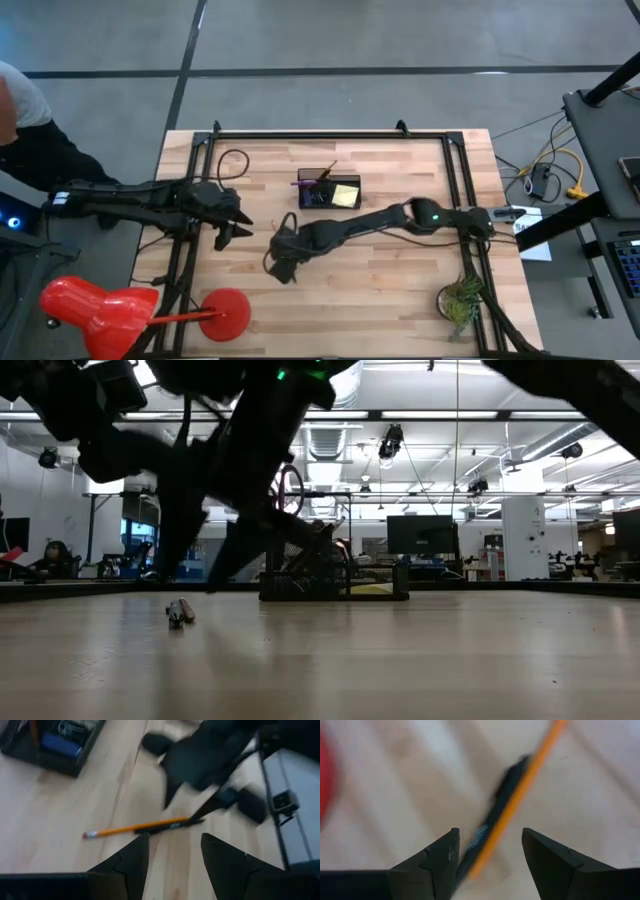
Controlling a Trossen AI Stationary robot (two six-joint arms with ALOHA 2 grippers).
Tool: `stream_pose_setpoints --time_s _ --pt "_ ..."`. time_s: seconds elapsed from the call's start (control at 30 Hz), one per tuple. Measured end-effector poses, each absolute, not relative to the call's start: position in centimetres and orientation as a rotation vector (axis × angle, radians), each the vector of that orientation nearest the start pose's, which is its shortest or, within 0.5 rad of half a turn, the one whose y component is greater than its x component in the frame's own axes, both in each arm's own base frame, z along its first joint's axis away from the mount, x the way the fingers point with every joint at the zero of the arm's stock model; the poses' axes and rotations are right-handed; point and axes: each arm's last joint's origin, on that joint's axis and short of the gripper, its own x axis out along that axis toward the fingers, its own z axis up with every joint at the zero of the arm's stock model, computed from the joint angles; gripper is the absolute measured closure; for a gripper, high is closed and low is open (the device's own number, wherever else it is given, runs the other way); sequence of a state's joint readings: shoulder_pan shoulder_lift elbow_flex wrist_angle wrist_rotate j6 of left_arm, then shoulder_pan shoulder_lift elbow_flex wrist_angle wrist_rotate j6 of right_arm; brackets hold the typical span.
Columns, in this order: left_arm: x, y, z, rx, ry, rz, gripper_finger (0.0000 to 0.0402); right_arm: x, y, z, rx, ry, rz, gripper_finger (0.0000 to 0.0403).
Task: Pick and place office supplies into organizer
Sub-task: Put the black ball pen into the black desk organizer
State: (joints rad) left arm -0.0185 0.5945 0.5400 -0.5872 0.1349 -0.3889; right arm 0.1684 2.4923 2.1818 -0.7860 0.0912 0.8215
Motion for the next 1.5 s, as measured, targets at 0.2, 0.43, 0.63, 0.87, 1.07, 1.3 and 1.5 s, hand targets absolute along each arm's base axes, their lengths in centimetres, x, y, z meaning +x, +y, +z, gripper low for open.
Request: stream_pose_setpoints --time_s 0.2,0.43,0.63,0.87,1.07,1.3,1.5 --pt "12.7 -1.0 24.9 -0.474 0.559 -0.039 0.0237 53.0 8.6 14.4 0.586 1.075 -0.494 0.0197" --pt "12.6 -1.0 25.7 -0.474 0.478 -0.063 0.0237 53.0 8.6 14.0 0.629 1.077 -0.520 0.0197" --pt "12.6 -1.0 25.9 -0.471 0.454 -0.070 0.0237 52.7 8.5 13.5 0.612 1.092 -0.537 0.0215" --pt "12.9 -1.0 26.0 -0.469 0.425 -0.072 0.0237 51.6 7.9 13.3 0.536 1.209 -0.569 0.0247" --pt "13.4 -1.0 26.4 -0.447 0.370 -0.056 0.0237 51.2 7.7 13.2 0.456 1.268 -0.537 0.0288" --pt "13.8 -0.9 26.0 -0.423 0.399 -0.019 0.0237 50.7 7.2 13.3 0.387 1.354 -0.469 0.0372" --pt "14.1 -0.9 25.7 -0.422 0.418 -0.015 0.0237 50.7 6.4 13.7 0.349 1.371 -0.407 0.0380"
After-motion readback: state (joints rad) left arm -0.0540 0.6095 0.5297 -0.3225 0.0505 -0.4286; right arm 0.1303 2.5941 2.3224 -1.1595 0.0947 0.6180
